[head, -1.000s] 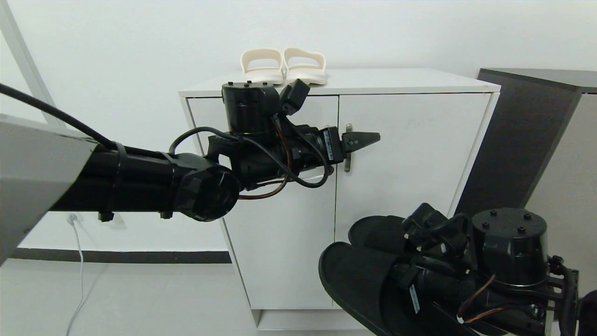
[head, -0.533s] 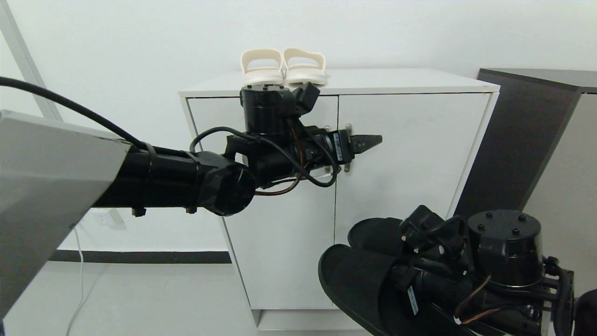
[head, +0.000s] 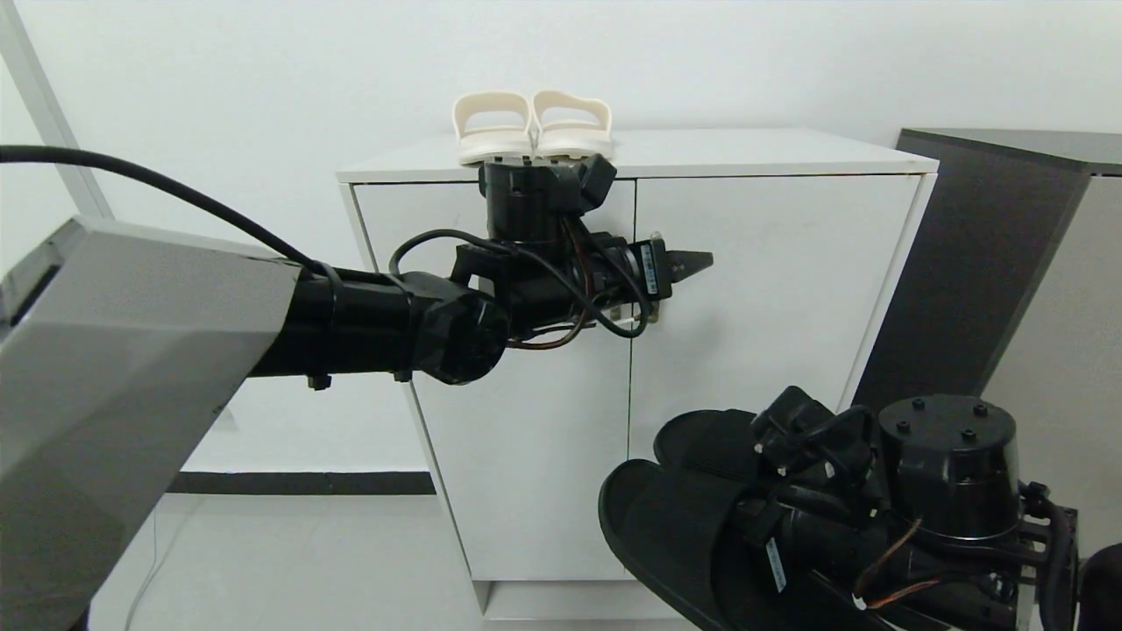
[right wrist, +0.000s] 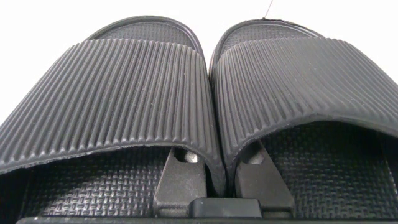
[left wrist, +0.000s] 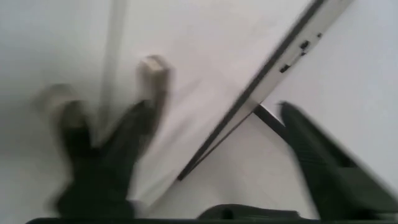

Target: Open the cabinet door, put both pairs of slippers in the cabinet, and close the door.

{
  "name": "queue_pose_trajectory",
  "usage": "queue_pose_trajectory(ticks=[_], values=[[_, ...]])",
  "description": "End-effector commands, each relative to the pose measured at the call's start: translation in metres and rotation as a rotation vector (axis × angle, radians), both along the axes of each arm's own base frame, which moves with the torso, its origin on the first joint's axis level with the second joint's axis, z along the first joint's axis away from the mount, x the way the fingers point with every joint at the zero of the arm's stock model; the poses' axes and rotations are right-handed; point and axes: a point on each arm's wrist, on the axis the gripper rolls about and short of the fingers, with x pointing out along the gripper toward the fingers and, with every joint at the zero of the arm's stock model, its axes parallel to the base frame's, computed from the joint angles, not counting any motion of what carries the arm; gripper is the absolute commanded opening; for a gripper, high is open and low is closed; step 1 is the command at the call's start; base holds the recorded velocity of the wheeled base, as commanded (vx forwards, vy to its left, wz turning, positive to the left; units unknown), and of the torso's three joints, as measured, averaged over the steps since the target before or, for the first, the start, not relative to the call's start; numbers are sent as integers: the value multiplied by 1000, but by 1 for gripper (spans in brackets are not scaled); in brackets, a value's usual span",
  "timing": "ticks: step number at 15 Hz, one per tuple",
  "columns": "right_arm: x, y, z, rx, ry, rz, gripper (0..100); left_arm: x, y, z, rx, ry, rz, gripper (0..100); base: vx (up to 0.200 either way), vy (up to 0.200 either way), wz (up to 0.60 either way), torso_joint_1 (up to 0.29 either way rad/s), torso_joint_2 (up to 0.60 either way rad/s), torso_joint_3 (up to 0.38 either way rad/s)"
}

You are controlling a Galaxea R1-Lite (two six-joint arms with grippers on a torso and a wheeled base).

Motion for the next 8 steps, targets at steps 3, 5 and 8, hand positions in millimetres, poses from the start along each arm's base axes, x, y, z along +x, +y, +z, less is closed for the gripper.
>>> queue_pose_trajectory(ticks=[3, 5, 8], values=[[-2, -1, -2, -7, 5, 2, 0, -1, 0, -2, 3, 8, -5, 0, 0, 0, 0, 0, 0, 0], [-5, -1, -3, -4, 14, 31, 0, -6, 4, -3, 9, 17, -7, 0, 0, 0, 0, 0, 0, 0], [-12, -5, -2, 10, 28, 92, 0, -19, 12, -1, 16, 28, -10, 0, 0, 0, 0, 0, 0, 0]])
